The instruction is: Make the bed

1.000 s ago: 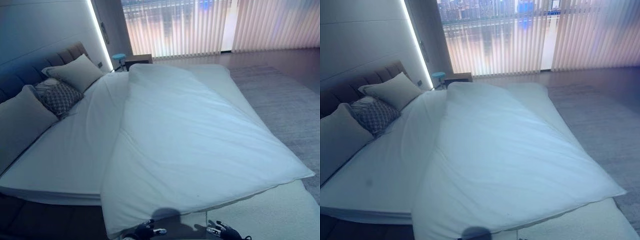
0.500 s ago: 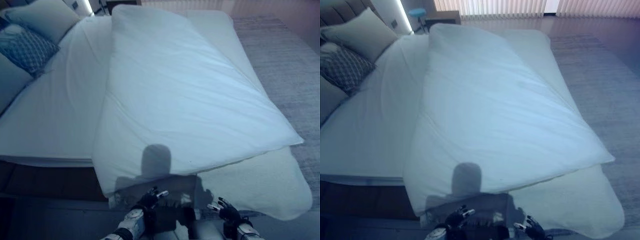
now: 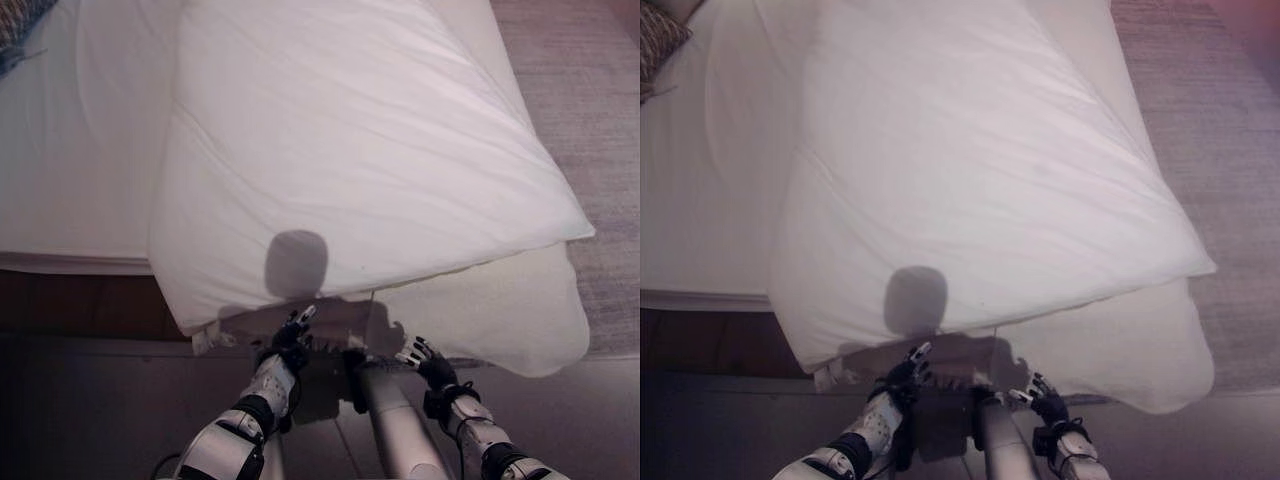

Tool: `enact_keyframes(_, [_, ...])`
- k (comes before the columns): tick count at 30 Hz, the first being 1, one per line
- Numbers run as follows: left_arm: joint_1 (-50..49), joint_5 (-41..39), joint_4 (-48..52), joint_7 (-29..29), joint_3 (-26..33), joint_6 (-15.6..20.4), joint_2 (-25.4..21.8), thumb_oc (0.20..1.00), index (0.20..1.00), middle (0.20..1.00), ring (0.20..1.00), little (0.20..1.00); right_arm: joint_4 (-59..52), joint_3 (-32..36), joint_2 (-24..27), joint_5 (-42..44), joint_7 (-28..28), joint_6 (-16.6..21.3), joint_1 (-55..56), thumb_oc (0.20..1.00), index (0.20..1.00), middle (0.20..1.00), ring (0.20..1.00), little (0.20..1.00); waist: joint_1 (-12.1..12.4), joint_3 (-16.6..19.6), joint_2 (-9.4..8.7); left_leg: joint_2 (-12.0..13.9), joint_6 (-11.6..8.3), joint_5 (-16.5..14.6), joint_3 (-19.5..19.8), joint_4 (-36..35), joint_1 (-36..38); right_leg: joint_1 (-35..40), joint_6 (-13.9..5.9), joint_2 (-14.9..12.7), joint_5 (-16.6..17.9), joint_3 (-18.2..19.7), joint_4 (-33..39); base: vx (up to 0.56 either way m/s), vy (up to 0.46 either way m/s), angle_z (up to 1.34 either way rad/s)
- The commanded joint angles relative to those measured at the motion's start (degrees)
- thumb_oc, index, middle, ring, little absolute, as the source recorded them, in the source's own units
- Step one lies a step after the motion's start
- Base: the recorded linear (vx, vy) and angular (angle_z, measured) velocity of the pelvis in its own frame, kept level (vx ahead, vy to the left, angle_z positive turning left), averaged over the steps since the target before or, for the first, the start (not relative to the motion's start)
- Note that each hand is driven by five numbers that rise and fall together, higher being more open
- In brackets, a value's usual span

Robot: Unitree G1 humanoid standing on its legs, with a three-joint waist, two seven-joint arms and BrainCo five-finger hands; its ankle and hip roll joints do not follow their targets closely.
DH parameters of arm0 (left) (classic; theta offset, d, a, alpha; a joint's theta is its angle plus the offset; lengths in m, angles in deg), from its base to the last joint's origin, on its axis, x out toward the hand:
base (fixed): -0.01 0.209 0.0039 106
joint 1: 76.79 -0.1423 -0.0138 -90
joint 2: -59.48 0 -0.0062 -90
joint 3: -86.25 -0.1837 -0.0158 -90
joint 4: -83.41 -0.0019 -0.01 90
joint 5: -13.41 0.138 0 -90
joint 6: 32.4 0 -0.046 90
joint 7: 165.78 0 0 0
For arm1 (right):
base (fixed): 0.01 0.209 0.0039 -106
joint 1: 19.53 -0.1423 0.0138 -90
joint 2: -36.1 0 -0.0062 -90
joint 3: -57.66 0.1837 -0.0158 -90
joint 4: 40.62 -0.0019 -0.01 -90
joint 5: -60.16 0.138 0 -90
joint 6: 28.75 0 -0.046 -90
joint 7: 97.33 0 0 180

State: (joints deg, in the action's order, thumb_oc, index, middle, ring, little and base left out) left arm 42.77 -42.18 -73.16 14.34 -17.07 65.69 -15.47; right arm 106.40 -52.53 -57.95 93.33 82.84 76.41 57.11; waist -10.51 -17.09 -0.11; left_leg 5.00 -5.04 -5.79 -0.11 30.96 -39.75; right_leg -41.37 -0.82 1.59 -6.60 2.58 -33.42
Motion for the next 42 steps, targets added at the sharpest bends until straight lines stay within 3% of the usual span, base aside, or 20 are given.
enact_keyframes(1, [2.7, -2.3, -2.0, -0.3, 0.9, -1.7, 1.1, 1.0, 1.0, 1.0, 1.0, 1.0, -6.2, -3.0, 0.5, 0.8, 0.0, 2.3, 0.7, 1.0, 1.0, 1.0, 1.0, 1.0, -3.1, 2.4, -0.13, -1.4, 1.24, 2.6, -1.9, -2.8, -4.2, -1.7, -4.69, -0.2, 1.3, 1.2, 3.9, -0.01, 0.044, 0.01])
enact_keyframes(6, [6.8, -4.3, -3.7, -0.7, 2.9, -4.1, 0.2, 1.0, 1.0, 1.0, 1.0, 1.0, -11.6, -3.8, 1.3, 1.6, -0.5, 1.5, 1.1, 1.0, 1.0, 1.0, 1.0, 1.0, -5.2, 1.7, -0.42, -0.2, 1.03, 2.1, -3.8, -1.9, -5.6, -4.1, -4.75, 0.5, 1.1, 2.8, 3.3, 0.0, 0.028, -0.1])
enact_keyframes(13, [12.9, -4.3, -4.4, -0.2, 3.9, -4.4, -0.4, 1.0, 1.0, 1.0, 1.0, 1.0, -12.8, -4.0, 2.3, 0.0, -0.8, 0.6, -0.9, 1.0, 1.0, 1.0, 1.0, 1.0, -7.3, 1.1, -1.33, 2.5, 1.0, 2.0, -7.5, -1.9, -6.7, -5.9, -5.66, 1.4, 1.9, 5.4, 4.1, 0.0, 0.037, -0.39])
enact_keyframes(25, [18.8, -5.8, -1.5, -1.0, 0.6, -4.3, 1.4, 1.0, 1.0, 1.0, 1.0, 1.0, -14.5, -3.9, 3.9, 0.2, -1.2, 0.1, -0.8, 1.0, 1.0, 1.0, 1.0, 1.0, -9.0, 1.3, -0.81, 3.0, 0.63, 2.1, -8.6, -2.4, -7.8, -7.8, -6.35, 1.4, 2.9, 6.4, 4.9, 0.01, 0.003, -0.06])
enact_keyframes(28, [20.9, -8.1, -1.2, -0.2, 1.5, -3.8, 1.6, 1.0, 1.0, 1.0, 1.0, 1.0, -14.8, -3.9, 4.2, 0.0, -1.1, -0.1, -0.4, 1.0, 1.0, 1.0, 1.0, 1.0, -9.1, 1.6, -0.76, 3.5, 0.54, 2.0, -8.8, -1.8, -8.7, -8.6, -6.59, 1.5, 3.2, 6.6, 4.9, 0.03, 0.011, -0.03])
enact_keyframes(29, [21.5, -8.8, -1.2, 0.0, 1.8, -3.6, 1.7, 1.0, 1.0, 1.0, 1.0, 1.0, -14.8, -3.9, 4.1, 0.1, -1.1, -0.1, -0.3, 1.0, 1.0, 1.0, 1.0, 1.0, -9.1, 1.9, -0.54, 3.6, 0.27, 0.6, -8.8, -1.8, -8.0, -8.1, -6.59, 1.4, 2.2, 6.3, 4.7, 0.01, 0.005, -0.06])
enact_keyframes(30, [22.3, -9.8, -0.6, 0.5, 2.5, -2.9, 1.6, 1.0, 1.0, 1.0, 1.0, 1.0, -15.0, -4.0, 4.2, -0.1, -1.0, -0.1, -0.2, 1.0, 1.0, 1.0, 1.0, 1.0, -9.1, 1.7, -0.77, 3.7, 0.44, 1.9, -8.9, -1.6, -8.9, -8.8, -6.66, 1.4, 3.4, 6.6, 4.9, 0.01, -0.009, -0.13])
enact_keyframes(33, [22.9, -15.1, 2.5, 1.7, 4.9, -0.3, 3.0, 1.0, 1.0, 1.0, 1.0, 1.0, -15.1, -3.6, 4.1, -0.1, -0.7, 0.3, 0.8, 1.0, 1.0, 1.0, 1.0, 1.0, -8.7, 2.0, -0.54, 3.6, 0.29, 1.8, -8.7, -1.4, -9.4, -9.1, -6.66, 1.2, 3.4, 6.3, 4.9, -0.01, -0.015, -0.11])
enact_keyframes(34, [22.8, -15.1, 2.6, 1.8, 4.9, -0.3, 3.0, 0.959, 0.959, 0.959, 0.959, 0.959, -15.1, -3.6, 4.1, -0.1, -0.7, 0.3, 0.9, 1.0, 1.0, 1.0, 1.0, 1.0, -8.7, 2.0, -0.48, 3.6, 0.29, 1.8, -8.6, -1.3, -9.4, -9.2, -6.66, 1.2, 3.4, 6.3, 4.9, 0.0, 0.0, 0.0])
enact_keyframes(35, [22.9, -14.6, 3.1, 2.2, 4.6, 0.2, 3.1, 0.815, 0.815, 0.815, 0.815, 0.815, -15.3, -3.6, 4.1, -0.1, -0.5, 0.3, 1.0, 1.0, 1.0, 1.0, 1.0, 1.0, -8.6, 2.0, -0.41, 3.6, 0.25, 1.9, -8.6, -1.4, -9.5, -9.2, -6.64, 1.2, 3.4, 6.2, 4.9, 0.0, 0.0, 0.0])
enact_keyframes(36, [22.6, -14.6, 3.8, 2.3, 4.4, 0.4, 3.2, 0.567, 0.567, 0.567, 0.567, 0.567, -15.5, -3.5, 4.1, -0.2, -0.4, 0.3, 1.3, 1.0, 1.0, 1.0, 1.0, 1.0, -8.5, 2.0, -0.35, 3.6, 0.22, 2.0, -8.5, -1.4, -9.5, -9.2, -6.64, 1.2, 3.5, 6.1, 4.9, 0.0, 0.0, 0.0])
enact_keyframes(39, [22.8, -16.0, 6.3, 2.3, 4.1, 1.6, 3.9, 0.504, 0.504, 0.504, 0.504, 0.504, -15.7, -3.2, 4.1, -0.3, -0.2, 0.4, 2.0, 1.0, 1.0, 1.0, 1.0, 1.0, -8.0, 2.0, -0.19, 3.3, 0.13, 2.0, -8.3, -1.5, -9.5, -9.1, -6.58, 1.0, 3.3, 5.9, 4.9, 0.0, 0.0, 0.0])
enact_keyframes(41, [22.7, -17.5, 8.8, 1.9, 3.8, 2.8, 4.3, 0.529, 0.529, 0.529, 0.529, 0.529, -16.0, -3.1, 3.9, -0.1, 0.0, 0.6, 2.6, 1.0, 1.0, 1.0, 1.0, 1.0, -7.5, 2.1, 0.08, 3.1, -0.06, 0.6, -7.9, -1.4, -8.6, -8.5, -6.53, 0.9, 2.2, 5.6, 4.6, 0.04, 0.016, 0.05])
enact_keyframes(42, [22.7, -17.9, 10.1, 1.7, 3.6, 3.1, 4.4, 0.536, 0.536, 0.536, 0.536, 0.536, -16.1, -3.1, 3.7, -0.1, 0.1, 0.7, 2.7, 1.0, 1.0, 1.0, 1.0, 1.0, -7.5, 1.8, -0.07, 3.2, 0.15, 1.8, -8.1, -1.2, -9.4, -9.1, -6.61, 0.9, 3.4, 5.8, 4.7, 0.08, 0.03, 0.05])
